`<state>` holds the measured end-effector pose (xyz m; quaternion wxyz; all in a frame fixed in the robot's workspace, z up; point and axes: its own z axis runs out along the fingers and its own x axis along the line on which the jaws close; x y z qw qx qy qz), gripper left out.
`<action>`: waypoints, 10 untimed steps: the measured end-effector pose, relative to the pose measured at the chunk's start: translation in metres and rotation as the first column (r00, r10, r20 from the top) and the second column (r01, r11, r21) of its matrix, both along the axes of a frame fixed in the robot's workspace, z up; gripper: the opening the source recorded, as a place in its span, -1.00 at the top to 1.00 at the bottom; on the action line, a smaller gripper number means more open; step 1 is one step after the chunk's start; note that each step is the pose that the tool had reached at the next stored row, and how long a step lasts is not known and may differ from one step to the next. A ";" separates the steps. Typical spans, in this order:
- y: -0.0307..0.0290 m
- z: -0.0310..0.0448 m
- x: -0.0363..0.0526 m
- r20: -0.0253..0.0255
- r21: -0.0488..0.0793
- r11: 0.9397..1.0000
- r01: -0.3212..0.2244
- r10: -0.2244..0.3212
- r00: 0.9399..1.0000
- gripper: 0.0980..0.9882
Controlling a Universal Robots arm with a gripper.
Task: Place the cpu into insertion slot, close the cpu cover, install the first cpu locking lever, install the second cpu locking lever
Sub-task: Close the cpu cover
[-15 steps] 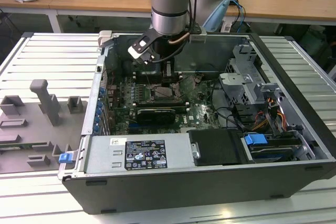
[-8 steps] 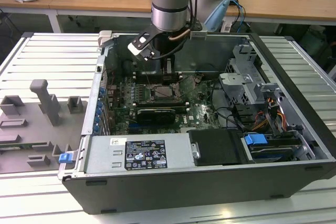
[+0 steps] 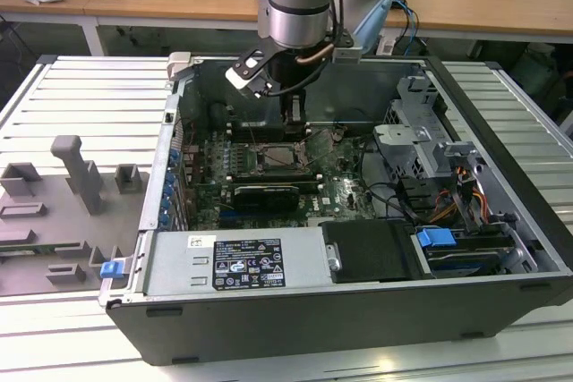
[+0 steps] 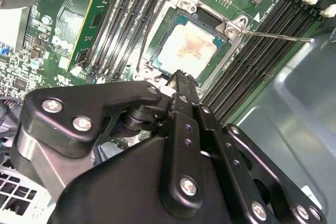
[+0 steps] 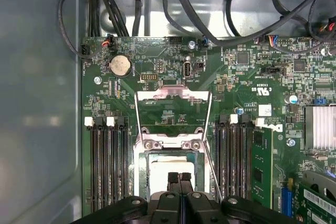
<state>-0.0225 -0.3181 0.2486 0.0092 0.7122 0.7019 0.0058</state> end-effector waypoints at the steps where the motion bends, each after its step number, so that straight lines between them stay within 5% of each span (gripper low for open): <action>1: 0.0000 0.0006 0.0000 0.000 0.000 1.000 0.000 0.000 1.000 0.98; 5: 0.0000 0.0167 0.0001 0.000 -0.008 1.000 0.000 0.000 1.000 0.98; 10: 0.0000 0.0265 0.0001 0.000 -0.020 1.000 0.000 0.000 1.000 0.98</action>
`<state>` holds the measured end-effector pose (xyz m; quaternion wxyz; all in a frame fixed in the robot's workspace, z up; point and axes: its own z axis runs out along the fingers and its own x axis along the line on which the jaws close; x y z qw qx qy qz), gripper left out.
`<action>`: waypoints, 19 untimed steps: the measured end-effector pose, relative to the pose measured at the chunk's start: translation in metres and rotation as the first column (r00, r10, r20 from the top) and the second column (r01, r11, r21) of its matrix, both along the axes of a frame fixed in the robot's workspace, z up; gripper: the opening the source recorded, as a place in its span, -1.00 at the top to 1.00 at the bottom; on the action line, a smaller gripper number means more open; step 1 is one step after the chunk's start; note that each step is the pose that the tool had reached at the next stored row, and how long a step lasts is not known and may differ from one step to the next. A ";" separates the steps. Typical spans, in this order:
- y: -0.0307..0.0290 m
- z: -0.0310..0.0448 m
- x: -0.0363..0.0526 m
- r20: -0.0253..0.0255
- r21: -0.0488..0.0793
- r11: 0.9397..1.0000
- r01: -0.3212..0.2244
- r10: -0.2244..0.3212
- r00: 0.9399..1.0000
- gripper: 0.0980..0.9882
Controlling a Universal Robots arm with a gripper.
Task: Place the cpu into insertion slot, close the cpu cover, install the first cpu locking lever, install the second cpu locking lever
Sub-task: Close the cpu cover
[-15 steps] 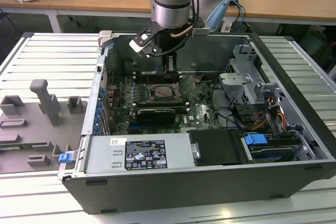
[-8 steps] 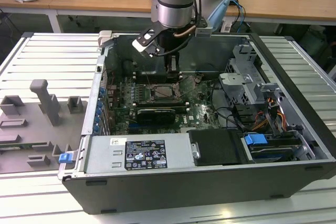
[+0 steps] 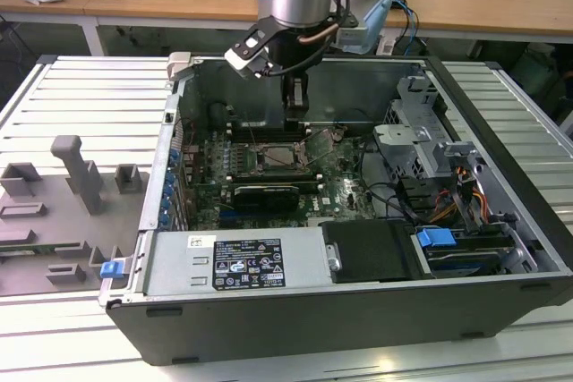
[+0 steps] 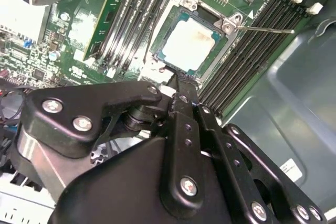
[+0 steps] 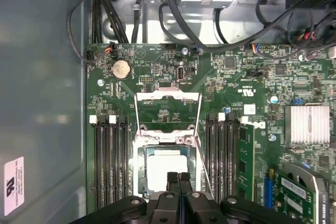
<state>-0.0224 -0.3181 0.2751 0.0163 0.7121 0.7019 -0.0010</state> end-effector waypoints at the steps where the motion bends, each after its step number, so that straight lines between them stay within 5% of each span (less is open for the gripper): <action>1: 0.0000 0.0002 0.0001 0.000 -0.003 1.000 0.000 0.000 1.000 0.98; 19: 0.0001 -0.0047 0.0238 0.000 -0.004 1.000 0.000 0.000 1.000 0.98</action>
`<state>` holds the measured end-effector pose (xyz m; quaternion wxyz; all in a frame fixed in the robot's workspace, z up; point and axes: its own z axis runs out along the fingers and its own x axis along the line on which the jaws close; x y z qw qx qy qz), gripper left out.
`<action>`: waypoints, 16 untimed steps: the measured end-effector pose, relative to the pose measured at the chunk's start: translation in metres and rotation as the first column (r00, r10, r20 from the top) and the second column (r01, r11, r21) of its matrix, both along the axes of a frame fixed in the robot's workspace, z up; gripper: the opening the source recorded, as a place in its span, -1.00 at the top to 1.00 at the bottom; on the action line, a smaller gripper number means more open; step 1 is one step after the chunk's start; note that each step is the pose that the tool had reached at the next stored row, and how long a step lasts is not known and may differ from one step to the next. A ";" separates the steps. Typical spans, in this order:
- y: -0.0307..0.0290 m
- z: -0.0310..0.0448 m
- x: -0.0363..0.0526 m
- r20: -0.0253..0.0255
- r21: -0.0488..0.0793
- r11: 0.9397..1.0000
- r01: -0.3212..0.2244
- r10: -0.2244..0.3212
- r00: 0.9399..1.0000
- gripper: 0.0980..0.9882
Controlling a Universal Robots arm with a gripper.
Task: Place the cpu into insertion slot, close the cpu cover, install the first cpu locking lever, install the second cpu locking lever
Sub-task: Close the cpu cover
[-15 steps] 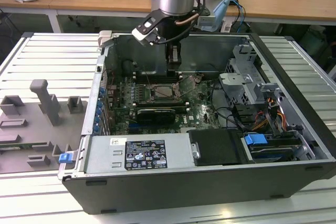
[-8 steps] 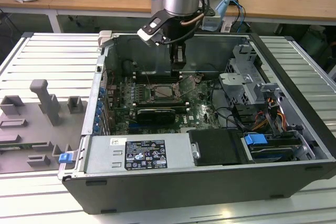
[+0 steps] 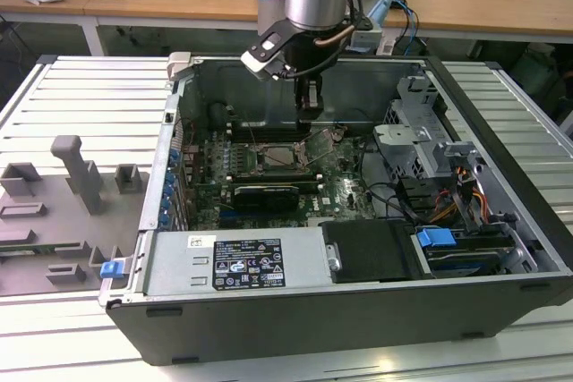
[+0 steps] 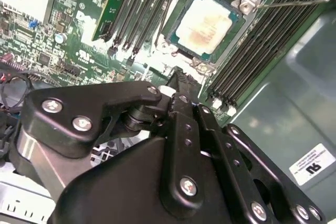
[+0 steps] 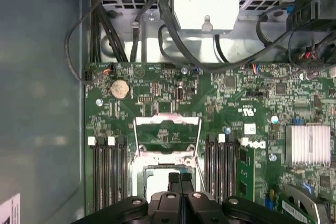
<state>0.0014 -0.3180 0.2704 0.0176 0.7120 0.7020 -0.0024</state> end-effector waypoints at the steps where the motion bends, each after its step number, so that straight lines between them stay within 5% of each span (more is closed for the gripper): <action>1: 0.0000 -0.0013 0.0019 0.000 0.000 1.000 0.000 0.000 1.000 0.98; 5: 0.0000 -0.0036 0.0072 0.000 -0.001 1.000 0.000 0.000 1.000 0.98; 16: 0.0000 -0.0086 0.0416 0.000 0.000 1.000 -0.016 0.016 1.000 0.98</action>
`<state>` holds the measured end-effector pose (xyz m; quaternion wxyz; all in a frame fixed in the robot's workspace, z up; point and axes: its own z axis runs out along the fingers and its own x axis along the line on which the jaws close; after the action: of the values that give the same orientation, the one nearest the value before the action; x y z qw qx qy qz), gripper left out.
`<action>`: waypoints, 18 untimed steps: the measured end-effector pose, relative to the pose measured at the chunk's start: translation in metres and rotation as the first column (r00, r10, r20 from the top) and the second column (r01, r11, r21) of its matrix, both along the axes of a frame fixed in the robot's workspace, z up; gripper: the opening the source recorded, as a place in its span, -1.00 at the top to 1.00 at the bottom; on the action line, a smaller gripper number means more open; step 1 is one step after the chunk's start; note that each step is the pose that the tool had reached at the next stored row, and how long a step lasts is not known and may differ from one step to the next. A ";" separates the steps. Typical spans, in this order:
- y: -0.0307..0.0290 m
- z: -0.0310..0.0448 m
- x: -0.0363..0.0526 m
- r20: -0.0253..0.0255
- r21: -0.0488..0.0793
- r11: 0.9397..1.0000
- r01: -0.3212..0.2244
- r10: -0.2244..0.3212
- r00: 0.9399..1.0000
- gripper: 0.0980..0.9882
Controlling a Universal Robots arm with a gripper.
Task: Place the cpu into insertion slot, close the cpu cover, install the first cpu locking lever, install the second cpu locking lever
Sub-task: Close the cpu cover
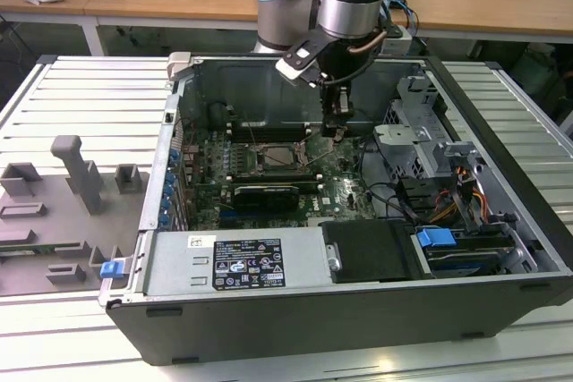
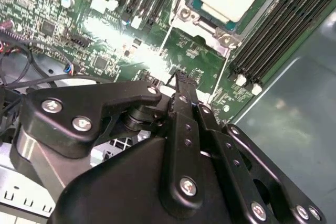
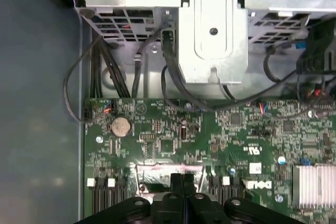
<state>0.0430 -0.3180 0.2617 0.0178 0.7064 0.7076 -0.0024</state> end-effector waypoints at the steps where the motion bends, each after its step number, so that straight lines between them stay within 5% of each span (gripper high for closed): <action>1: 0.0000 -0.0003 0.0019 0.000 0.000 1.000 -0.002 0.002 1.000 0.98; 6: 0.0002 -0.0026 0.0088 0.000 0.005 0.999 -0.044 0.044 0.999 0.98; 18: 0.0043 -0.0087 0.0256 -0.001 0.004 0.999 -0.046 0.046 0.999 0.98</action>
<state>0.0686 -0.3137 0.2530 0.0159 0.6902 0.7235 -0.0007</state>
